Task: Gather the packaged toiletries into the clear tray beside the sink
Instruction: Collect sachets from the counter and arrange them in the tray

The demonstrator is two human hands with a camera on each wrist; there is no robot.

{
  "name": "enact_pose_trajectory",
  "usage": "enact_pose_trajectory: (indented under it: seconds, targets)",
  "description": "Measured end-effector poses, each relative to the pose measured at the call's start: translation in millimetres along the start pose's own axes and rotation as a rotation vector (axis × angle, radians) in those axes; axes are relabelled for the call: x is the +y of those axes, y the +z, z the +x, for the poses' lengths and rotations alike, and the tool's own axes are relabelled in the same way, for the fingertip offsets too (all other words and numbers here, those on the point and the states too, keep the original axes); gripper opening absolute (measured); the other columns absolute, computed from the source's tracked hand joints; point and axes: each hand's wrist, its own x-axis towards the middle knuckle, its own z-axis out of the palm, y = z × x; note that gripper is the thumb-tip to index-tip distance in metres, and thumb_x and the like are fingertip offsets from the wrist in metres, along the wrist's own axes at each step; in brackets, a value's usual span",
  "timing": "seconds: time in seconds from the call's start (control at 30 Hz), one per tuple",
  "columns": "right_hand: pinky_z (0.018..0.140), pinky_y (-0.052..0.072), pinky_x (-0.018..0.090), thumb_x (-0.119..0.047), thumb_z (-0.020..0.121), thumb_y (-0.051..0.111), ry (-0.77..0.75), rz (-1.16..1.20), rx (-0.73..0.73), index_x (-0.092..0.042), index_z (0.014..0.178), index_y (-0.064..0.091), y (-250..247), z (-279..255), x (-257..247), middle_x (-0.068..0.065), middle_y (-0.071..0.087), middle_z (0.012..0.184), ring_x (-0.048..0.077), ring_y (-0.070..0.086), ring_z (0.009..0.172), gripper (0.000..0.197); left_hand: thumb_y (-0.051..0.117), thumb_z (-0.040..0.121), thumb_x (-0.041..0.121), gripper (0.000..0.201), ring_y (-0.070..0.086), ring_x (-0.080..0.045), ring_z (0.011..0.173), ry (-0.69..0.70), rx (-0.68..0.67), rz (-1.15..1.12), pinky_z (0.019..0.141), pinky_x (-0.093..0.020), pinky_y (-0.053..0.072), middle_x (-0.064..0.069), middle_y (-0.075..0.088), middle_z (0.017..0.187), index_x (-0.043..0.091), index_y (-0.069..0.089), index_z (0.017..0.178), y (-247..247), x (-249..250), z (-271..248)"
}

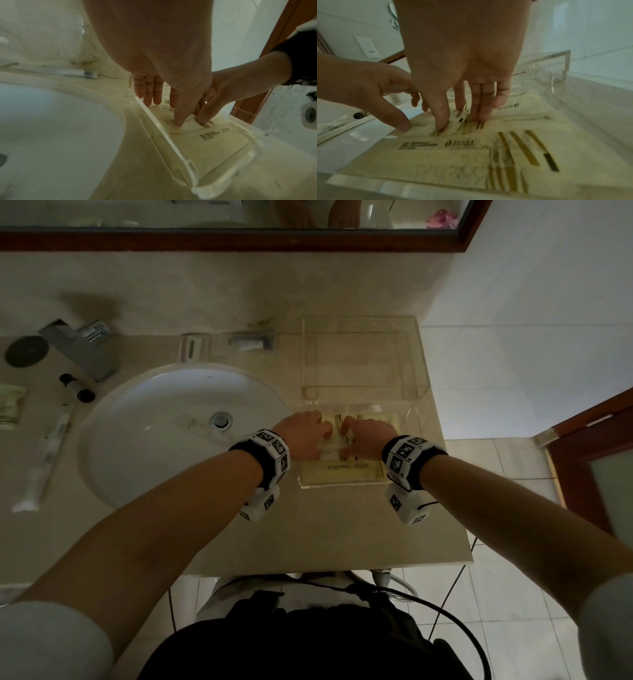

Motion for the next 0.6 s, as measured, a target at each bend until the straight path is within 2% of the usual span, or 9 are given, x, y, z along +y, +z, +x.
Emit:
enact_pose_trajectory:
  seconds: [0.13, 0.27, 0.47, 0.6]
  targets:
    - [0.077, 0.042, 0.031, -0.048, 0.079, 0.068, 0.003, 0.057, 0.047, -0.027, 0.127, 0.046, -4.5, -2.6, 5.0, 0.003, 0.059, 0.117, 0.025, 0.058, 0.101, 0.057, 0.061, 0.083, 0.038, 0.047, 0.048, -0.024, 0.112, -0.032, 0.097, -0.086, 0.092, -0.035, 0.040, -0.004, 0.047, 0.124, 0.023, 0.051, 0.126, -3.6, -5.1, -2.3]
    - [0.089, 0.046, 0.037, -0.042, 0.076, 0.073, -0.012, 0.149, 0.116, -0.027, 0.129, 0.045, -14.2, -4.8, 6.3, 0.006, 0.047, 0.126, 0.026, 0.051, 0.111, 0.062, 0.061, 0.082, 0.048, 0.052, 0.042, -0.023, 0.122, -0.084, 0.213, -0.139, 0.103, -0.043, 0.032, -0.002, 0.045, 0.133, 0.027, 0.049, 0.128, -8.7, -14.5, -9.6]
    - [0.103, 0.040, 0.045, -0.042, 0.076, 0.074, -0.020, 0.169, 0.210, -0.029, 0.136, 0.040, -23.6, -5.6, -13.5, 0.009, 0.037, 0.140, 0.030, 0.037, 0.128, 0.070, 0.061, 0.079, 0.054, 0.057, 0.037, -0.024, 0.130, -0.192, 0.365, -0.262, 0.102, -0.047, 0.032, 0.001, 0.040, 0.140, 0.035, 0.045, 0.130, -11.4, -34.6, -29.6]
    - [0.107, 0.036, 0.050, -0.046, 0.077, 0.072, -0.038, 0.176, 0.220, -0.031, 0.140, 0.035, -26.1, -4.5, -39.0, 0.008, 0.029, 0.148, 0.031, 0.029, 0.135, 0.075, 0.057, 0.080, 0.058, 0.060, 0.032, -0.027, 0.135, -0.278, 0.389, -0.311, 0.105, -0.052, 0.032, 0.000, 0.032, 0.148, 0.037, 0.040, 0.134, -5.4, -53.4, -49.6]
